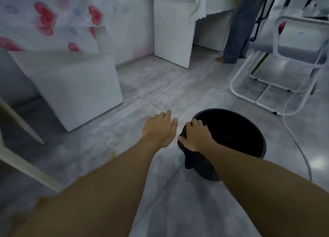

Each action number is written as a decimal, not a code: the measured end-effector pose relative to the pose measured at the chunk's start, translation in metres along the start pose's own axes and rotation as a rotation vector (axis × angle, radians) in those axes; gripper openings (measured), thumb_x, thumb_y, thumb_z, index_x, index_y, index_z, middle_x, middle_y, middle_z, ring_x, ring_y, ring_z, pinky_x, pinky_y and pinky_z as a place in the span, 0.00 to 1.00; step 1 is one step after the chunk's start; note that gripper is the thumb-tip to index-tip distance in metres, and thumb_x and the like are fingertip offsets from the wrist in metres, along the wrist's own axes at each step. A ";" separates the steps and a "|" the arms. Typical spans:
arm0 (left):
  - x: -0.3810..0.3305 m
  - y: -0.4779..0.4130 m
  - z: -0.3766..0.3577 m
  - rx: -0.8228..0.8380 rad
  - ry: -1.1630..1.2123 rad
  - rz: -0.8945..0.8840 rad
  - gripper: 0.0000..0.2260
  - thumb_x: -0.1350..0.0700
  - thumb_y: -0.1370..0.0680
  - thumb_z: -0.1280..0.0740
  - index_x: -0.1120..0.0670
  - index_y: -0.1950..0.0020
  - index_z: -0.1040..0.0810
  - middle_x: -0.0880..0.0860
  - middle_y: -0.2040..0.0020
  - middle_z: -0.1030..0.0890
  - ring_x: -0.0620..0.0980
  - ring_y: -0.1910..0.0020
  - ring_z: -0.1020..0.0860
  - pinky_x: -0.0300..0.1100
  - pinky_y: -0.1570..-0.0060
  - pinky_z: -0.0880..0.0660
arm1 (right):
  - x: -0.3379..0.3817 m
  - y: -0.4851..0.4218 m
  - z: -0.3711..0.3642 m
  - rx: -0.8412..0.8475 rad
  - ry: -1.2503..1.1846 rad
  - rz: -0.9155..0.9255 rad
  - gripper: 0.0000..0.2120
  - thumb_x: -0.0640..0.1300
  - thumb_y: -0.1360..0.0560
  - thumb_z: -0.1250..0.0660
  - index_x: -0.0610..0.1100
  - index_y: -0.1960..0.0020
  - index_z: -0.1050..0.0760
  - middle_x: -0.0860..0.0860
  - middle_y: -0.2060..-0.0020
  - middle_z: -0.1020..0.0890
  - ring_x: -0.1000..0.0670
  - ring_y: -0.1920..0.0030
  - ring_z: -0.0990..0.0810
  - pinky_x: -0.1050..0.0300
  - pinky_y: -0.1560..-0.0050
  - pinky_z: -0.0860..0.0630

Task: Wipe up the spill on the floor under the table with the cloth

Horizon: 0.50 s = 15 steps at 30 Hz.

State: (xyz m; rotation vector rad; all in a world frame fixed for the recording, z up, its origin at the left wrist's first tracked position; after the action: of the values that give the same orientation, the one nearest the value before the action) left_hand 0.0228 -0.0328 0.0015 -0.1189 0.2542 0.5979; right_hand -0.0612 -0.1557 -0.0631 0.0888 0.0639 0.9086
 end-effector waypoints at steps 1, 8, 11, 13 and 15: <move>0.006 0.001 -0.008 0.022 0.006 0.009 0.25 0.45 0.14 0.53 0.57 0.22 0.38 0.58 0.29 0.27 0.60 0.33 0.27 0.54 0.33 0.35 | 0.001 -0.002 -0.009 -0.014 0.060 -0.002 0.32 0.65 0.22 0.39 0.41 0.30 0.35 0.42 0.33 0.33 0.40 0.34 0.33 0.44 0.38 0.30; 0.047 0.007 -0.047 0.070 0.028 0.047 0.25 0.45 0.14 0.53 0.57 0.22 0.39 0.59 0.28 0.27 0.60 0.32 0.28 0.54 0.32 0.34 | -0.001 -0.032 -0.039 -0.148 0.141 0.043 0.28 0.59 0.24 0.33 0.43 0.32 0.35 0.44 0.32 0.32 0.39 0.26 0.40 0.40 0.29 0.39; 0.054 0.011 -0.050 0.072 0.025 0.072 0.25 0.45 0.14 0.53 0.56 0.22 0.39 0.59 0.27 0.28 0.59 0.31 0.29 0.53 0.31 0.35 | 0.003 -0.032 -0.039 -0.243 0.204 0.128 0.15 0.53 0.21 0.36 0.45 0.40 0.32 0.47 0.42 0.24 0.43 0.36 0.29 0.43 0.30 0.37; 0.053 0.016 -0.049 0.074 0.022 0.085 0.25 0.44 0.14 0.54 0.56 0.21 0.40 0.58 0.27 0.29 0.59 0.31 0.29 0.53 0.31 0.36 | 0.012 -0.029 -0.034 -0.290 0.247 0.206 0.09 0.51 0.19 0.37 0.46 0.48 0.33 0.48 0.50 0.20 0.45 0.46 0.23 0.46 0.37 0.32; 0.052 0.019 -0.046 0.048 0.015 0.103 0.25 0.45 0.15 0.54 0.56 0.22 0.40 0.58 0.28 0.28 0.59 0.32 0.28 0.53 0.31 0.35 | 0.028 -0.026 -0.027 -0.292 0.284 0.262 0.13 0.49 0.20 0.34 0.47 0.53 0.38 0.50 0.62 0.20 0.46 0.61 0.23 0.50 0.54 0.28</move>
State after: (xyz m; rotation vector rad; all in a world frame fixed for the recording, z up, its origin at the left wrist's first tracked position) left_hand 0.0443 0.0025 -0.0572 -0.0640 0.2899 0.6928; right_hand -0.0263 -0.1476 -0.0929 -0.3114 0.1858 1.1782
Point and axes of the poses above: each hand's wrist, its own y-axis away from the middle knuckle, its own z-axis out of the back of the hand, x = y × z, the point moved 4 cm from there along -y, towards the middle knuckle
